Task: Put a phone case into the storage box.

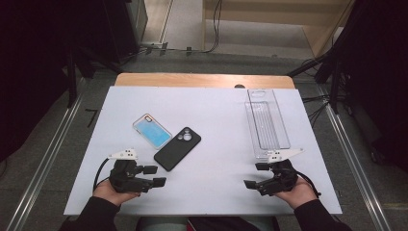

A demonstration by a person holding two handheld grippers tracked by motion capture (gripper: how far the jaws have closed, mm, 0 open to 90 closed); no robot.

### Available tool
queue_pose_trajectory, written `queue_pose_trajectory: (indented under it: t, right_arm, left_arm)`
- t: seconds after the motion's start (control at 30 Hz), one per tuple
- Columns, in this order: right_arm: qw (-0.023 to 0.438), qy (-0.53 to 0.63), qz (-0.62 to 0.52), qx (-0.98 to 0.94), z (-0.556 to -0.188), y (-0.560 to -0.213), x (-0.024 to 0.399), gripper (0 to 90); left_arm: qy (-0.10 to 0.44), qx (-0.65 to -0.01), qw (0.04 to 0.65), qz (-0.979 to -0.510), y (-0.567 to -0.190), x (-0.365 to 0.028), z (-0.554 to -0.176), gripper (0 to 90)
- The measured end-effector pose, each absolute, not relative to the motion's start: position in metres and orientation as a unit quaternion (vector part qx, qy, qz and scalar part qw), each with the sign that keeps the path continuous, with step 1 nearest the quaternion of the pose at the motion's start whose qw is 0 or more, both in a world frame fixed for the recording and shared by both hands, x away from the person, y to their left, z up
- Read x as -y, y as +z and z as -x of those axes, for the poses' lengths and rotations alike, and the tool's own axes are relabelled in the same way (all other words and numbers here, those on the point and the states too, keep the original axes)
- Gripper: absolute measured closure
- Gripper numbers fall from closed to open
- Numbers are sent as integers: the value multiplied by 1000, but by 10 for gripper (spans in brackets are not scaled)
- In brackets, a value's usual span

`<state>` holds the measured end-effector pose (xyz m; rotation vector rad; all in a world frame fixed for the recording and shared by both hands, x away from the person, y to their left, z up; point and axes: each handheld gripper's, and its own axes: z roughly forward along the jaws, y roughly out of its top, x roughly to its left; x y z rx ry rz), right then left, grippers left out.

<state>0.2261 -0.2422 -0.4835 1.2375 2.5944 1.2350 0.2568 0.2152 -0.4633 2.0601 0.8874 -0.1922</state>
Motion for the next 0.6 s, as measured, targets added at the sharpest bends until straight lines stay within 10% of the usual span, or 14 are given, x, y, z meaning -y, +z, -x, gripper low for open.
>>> queue_pose_trajectory:
  t: [0.6]
  right_arm:
    - [1,395,-411,-821,-236,-484,243,129]
  left_arm:
    - [-64,-367,423,-826,-464,-221,-259,307]
